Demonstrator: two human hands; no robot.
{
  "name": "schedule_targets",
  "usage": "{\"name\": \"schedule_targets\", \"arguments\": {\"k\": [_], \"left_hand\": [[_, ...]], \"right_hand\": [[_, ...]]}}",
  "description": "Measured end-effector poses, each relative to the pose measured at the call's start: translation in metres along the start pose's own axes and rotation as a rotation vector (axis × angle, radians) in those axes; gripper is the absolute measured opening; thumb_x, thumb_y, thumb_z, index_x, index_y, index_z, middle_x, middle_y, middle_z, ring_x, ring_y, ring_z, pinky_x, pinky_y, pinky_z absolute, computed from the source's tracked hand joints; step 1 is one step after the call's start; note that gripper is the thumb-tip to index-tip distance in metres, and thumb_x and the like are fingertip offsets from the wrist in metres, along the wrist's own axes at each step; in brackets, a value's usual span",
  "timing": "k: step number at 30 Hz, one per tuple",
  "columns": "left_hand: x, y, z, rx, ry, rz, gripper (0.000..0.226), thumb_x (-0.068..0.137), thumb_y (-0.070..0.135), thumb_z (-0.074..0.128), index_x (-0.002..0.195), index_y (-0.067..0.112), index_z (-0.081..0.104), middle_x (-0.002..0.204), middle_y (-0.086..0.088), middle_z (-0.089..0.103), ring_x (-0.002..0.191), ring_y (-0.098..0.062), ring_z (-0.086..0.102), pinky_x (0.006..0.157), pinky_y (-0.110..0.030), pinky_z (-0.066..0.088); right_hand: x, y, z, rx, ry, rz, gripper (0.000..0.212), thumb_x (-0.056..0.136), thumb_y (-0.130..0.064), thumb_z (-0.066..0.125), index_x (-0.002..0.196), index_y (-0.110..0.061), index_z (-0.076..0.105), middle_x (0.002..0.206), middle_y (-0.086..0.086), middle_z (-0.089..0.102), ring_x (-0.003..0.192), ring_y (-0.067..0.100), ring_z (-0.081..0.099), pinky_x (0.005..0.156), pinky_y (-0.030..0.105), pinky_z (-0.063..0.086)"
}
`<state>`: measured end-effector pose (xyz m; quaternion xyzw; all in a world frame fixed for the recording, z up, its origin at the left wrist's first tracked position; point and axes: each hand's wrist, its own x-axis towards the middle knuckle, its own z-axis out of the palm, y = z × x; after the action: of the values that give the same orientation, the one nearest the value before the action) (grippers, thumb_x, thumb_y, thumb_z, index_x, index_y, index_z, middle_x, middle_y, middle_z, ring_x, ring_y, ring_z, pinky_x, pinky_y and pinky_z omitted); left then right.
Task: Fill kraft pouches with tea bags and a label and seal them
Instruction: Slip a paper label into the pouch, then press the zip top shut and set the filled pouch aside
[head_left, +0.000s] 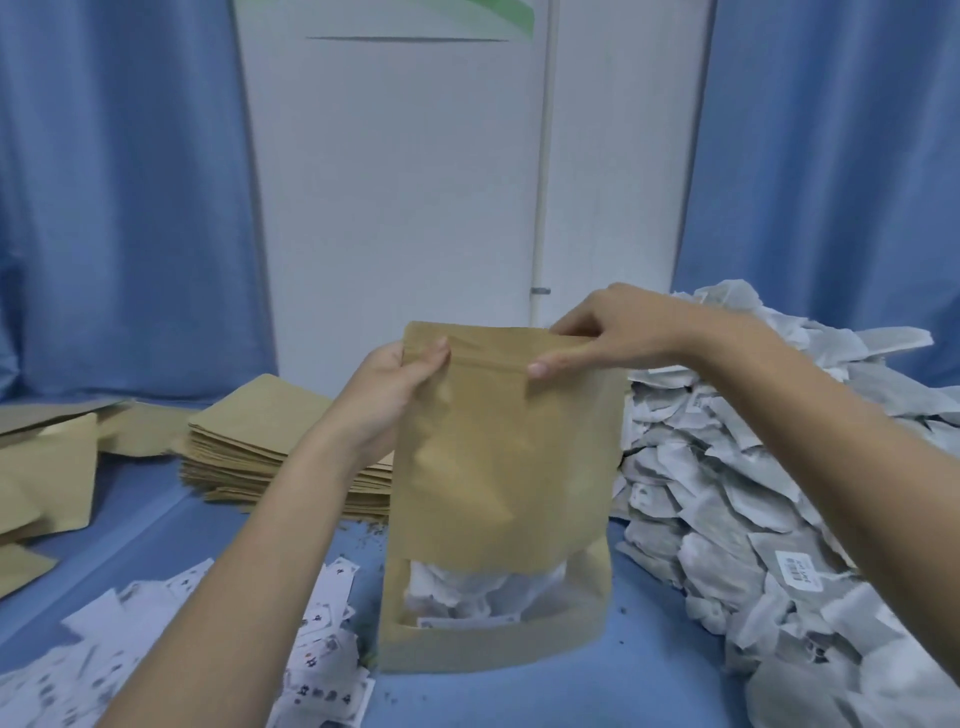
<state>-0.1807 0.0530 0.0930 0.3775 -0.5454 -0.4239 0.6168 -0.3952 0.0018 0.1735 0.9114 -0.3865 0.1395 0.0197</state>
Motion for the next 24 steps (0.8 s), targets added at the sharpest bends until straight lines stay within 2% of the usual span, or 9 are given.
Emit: {"name": "schedule_targets", "arguments": {"k": [3, 7, 10, 12, 14, 16, 18, 20, 24], "left_hand": [[0.001, -0.001, -0.001, -0.064, -0.074, 0.009, 0.026, 0.087, 0.026, 0.052, 0.094, 0.004, 0.065, 0.080, -0.006, 0.073, 0.070, -0.015, 0.069, 0.064, -0.024, 0.057], [0.003, -0.005, -0.006, -0.094, -0.053, 0.038, 0.025, 0.080, 0.029, 0.056, 0.085, 0.008, 0.066, 0.072, -0.004, 0.071, 0.063, -0.014, 0.068, 0.059, -0.023, 0.056], [0.003, -0.003, -0.008, -0.089, -0.038, 0.053, 0.024, 0.079, 0.030, 0.057, 0.077, 0.012, 0.072, 0.073, -0.005, 0.072, 0.063, -0.014, 0.068, 0.058, -0.023, 0.056], [0.002, -0.001, -0.006, -0.094, -0.017, 0.067, 0.025, 0.083, 0.029, 0.056, 0.075, 0.013, 0.073, 0.074, -0.004, 0.072, 0.064, -0.014, 0.069, 0.056, -0.023, 0.056], [0.001, 0.002, -0.003, -0.104, 0.020, 0.086, 0.025, 0.091, 0.024, 0.053, 0.078, 0.012, 0.071, 0.072, -0.003, 0.072, 0.063, -0.013, 0.069, 0.054, -0.022, 0.054], [0.000, 0.004, 0.002, -0.120, 0.028, 0.104, 0.025, 0.096, 0.020, 0.048, 0.084, 0.009, 0.067, 0.073, -0.003, 0.073, 0.065, -0.013, 0.069, 0.055, -0.022, 0.054], [-0.002, 0.004, 0.012, -0.128, 0.012, 0.119, 0.024, 0.096, 0.018, 0.048, 0.089, 0.007, 0.067, 0.078, -0.005, 0.073, 0.069, -0.014, 0.070, 0.060, -0.023, 0.055], [-0.002, 0.001, 0.024, -0.099, -0.002, 0.127, 0.022, 0.094, 0.021, 0.051, 0.094, 0.006, 0.067, 0.080, -0.005, 0.073, 0.072, -0.015, 0.070, 0.062, -0.023, 0.055], [-0.002, -0.006, 0.039, 0.002, 0.133, 0.127, 0.041, 0.078, 0.035, 0.067, 0.100, 0.001, 0.064, 0.087, -0.011, 0.071, 0.076, -0.021, 0.066, 0.070, -0.032, 0.052]], "right_hand": [[-0.002, 0.001, 0.000, -0.072, -0.076, 0.093, 0.061, 0.057, -0.088, 0.034, 0.056, -0.031, 0.057, 0.052, -0.015, 0.052, 0.054, -0.002, 0.050, 0.053, 0.023, 0.027], [-0.001, 0.000, -0.002, -0.156, -0.171, 0.174, 0.068, 0.050, -0.091, 0.026, 0.063, -0.027, 0.045, 0.071, -0.013, 0.045, 0.063, -0.001, 0.041, 0.053, 0.023, 0.025], [0.000, -0.003, -0.007, -0.232, -0.174, 0.177, 0.075, 0.044, -0.092, 0.033, 0.060, -0.019, 0.043, 0.064, -0.010, 0.045, 0.057, 0.003, 0.042, 0.050, 0.025, 0.024], [0.000, -0.005, -0.013, -0.233, -0.052, 0.128, 0.076, 0.043, -0.091, 0.045, 0.053, -0.016, 0.039, 0.051, -0.007, 0.039, 0.047, 0.010, 0.039, 0.046, 0.024, 0.023], [-0.001, 0.000, -0.017, -0.145, 0.147, 0.051, 0.068, 0.043, -0.085, 0.058, 0.055, -0.018, 0.050, 0.050, -0.005, 0.042, 0.051, 0.012, 0.041, 0.046, 0.023, 0.028], [-0.004, 0.002, -0.021, -0.009, 0.301, -0.048, 0.051, 0.047, -0.075, 0.067, 0.072, -0.031, 0.062, 0.067, -0.012, 0.057, 0.066, 0.006, 0.051, 0.060, 0.019, 0.040], [-0.002, -0.005, -0.018, 0.029, 0.348, -0.161, 0.041, 0.059, -0.064, 0.071, 0.090, -0.038, 0.062, 0.091, -0.014, 0.057, 0.080, 0.004, 0.054, 0.074, 0.019, 0.043], [0.004, -0.019, -0.011, 0.044, 0.329, -0.239, 0.034, 0.073, -0.053, 0.067, 0.101, -0.034, 0.065, 0.103, -0.013, 0.053, 0.087, 0.002, 0.054, 0.080, 0.015, 0.039], [0.015, -0.031, -0.007, 0.043, 0.209, -0.181, 0.011, 0.083, -0.040, 0.064, 0.083, -0.031, 0.071, 0.071, -0.026, 0.059, 0.068, -0.017, 0.054, 0.061, 0.000, 0.037]]}}
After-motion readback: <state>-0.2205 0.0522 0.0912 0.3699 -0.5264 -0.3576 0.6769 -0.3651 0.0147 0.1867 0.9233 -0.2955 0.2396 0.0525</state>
